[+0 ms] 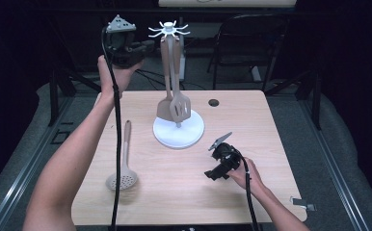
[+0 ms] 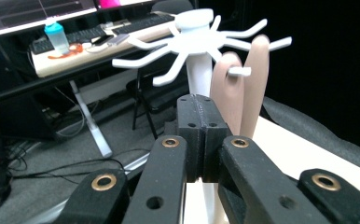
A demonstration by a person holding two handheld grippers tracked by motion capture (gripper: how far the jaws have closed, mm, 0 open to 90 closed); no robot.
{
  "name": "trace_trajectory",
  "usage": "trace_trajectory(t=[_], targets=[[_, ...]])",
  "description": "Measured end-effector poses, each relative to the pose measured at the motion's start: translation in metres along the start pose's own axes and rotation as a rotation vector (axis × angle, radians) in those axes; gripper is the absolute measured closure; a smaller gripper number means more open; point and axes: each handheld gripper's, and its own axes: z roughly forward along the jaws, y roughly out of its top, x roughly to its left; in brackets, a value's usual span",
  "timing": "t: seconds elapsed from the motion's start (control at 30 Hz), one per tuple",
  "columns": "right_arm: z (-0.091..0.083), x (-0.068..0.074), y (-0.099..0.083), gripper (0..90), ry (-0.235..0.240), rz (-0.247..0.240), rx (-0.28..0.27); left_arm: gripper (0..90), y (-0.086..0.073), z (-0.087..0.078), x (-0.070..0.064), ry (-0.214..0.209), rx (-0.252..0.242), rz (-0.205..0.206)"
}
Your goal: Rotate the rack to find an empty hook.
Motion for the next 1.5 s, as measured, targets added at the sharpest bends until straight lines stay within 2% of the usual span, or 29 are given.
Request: trace_trajectory(t=[0.07,0.13,0.27,0.67,0.83,0.9,0.93,1.0,1.2,1.23,1.3,1.4,1.5], targets=[[0.001,0.001,0.0,8.9,0.001,0.007,-0.008,90.0,0.003,0.001,0.0,0.004,-0.001,0.002],[0.0,0.0,0.0,8.9,0.001,-0.011,0.015,90.0,0.005,0.003,0.0,0.012,0.002,0.005],[-0.001,-0.001,0.0,9.0,-0.001,-0.011,0.012,90.0,0.009,0.008,0.004,0.038,0.009,0.009],[0.0,0.0,0.0,9.2,-0.003,-0.006,0.009,90.0,0.012,0.02,0.013,0.083,0.025,-0.016],[0.0,-0.001,0.0,9.4,-0.004,-0.02,0.026,90.0,0.011,0.017,0.011,0.075,0.039,-0.003],[0.0,-0.001,0.0,9.5,-0.003,-0.015,0.02,90.0,0.01,0.013,0.009,0.07,0.032,-0.001],[0.002,0.0,-0.001,9.6,-0.001,0.005,-0.001,90.0,0.01,0.011,0.008,0.066,0.03,0.004],[0.0,-0.001,0.0,9.6,-0.003,-0.015,0.022,90.0,0.008,0.006,0.005,0.057,0.025,0.014],[0.001,0.001,0.0,9.9,-0.003,-0.002,0.003,90.0,0.002,-0.004,-0.007,0.026,0.03,0.033],[0.0,0.0,0.001,9.9,-0.008,-0.019,0.025,90.0,0.002,-0.006,-0.01,0.014,0.034,0.045],[0.001,0.001,0.0,9.9,-0.008,-0.013,0.017,90.0,0.004,-0.008,-0.014,0.003,0.033,0.064],[0.001,0.001,0.001,10.0,-0.007,-0.018,0.025,90.0,0.01,-0.008,-0.019,0.002,0.022,0.081],[0.001,0.001,0.001,10.2,-0.005,-0.024,0.03,90.0,0.013,-0.003,-0.02,0.015,0.032,0.09]])
